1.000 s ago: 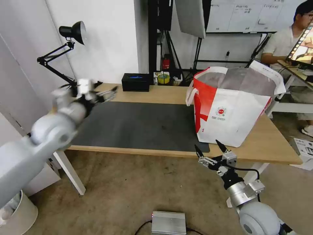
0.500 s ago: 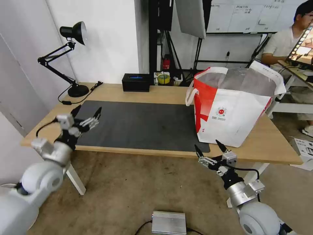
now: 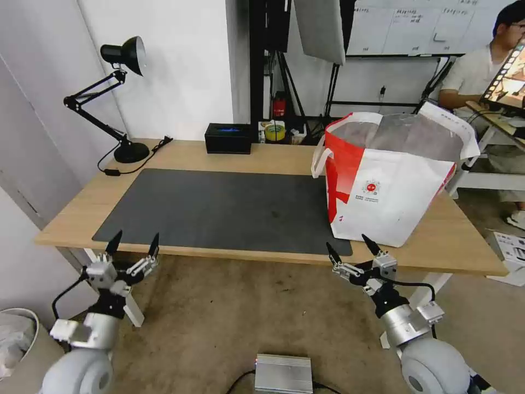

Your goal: Pick up the trash from the table and place it into the takeout bag.

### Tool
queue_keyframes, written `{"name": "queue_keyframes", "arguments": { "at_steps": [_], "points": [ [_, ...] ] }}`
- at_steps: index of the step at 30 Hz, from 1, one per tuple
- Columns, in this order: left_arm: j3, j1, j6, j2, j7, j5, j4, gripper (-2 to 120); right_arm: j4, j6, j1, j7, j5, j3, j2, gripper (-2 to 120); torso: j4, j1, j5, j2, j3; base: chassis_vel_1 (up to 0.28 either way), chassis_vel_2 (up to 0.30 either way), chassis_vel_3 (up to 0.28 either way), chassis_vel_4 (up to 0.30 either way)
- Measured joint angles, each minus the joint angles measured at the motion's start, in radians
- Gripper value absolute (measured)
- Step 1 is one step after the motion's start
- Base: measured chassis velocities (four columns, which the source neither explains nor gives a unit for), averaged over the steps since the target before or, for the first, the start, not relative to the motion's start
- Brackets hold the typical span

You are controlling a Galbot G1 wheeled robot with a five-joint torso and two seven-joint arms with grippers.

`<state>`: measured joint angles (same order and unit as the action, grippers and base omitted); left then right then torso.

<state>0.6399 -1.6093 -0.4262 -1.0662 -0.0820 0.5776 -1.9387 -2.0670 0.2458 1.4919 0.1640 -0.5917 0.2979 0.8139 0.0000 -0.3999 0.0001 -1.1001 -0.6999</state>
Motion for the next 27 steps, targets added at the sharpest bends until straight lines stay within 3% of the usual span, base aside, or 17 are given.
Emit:
{"name": "queue_keyframes", "arguments": {
  "at_steps": [17,27],
  "points": [
    [-0.073,0.114,0.014,0.014,-0.013,0.012,0.043,100,0.0,0.0,0.0,0.0,0.0,0.0,0.0,100,-0.0001,0.0,-0.0001,0.0,0.0,0.0,0.0,0.0,0.0],
    [-0.075,0.116,0.019,0.016,-0.01,0.009,0.042,100,0.0,0.0,0.0,0.0,0.0,0.0,0.0,100,0.0,0.0,-0.0001,0.0,0.0,0.0,0.0,0.0,0.0]
  ]
}}
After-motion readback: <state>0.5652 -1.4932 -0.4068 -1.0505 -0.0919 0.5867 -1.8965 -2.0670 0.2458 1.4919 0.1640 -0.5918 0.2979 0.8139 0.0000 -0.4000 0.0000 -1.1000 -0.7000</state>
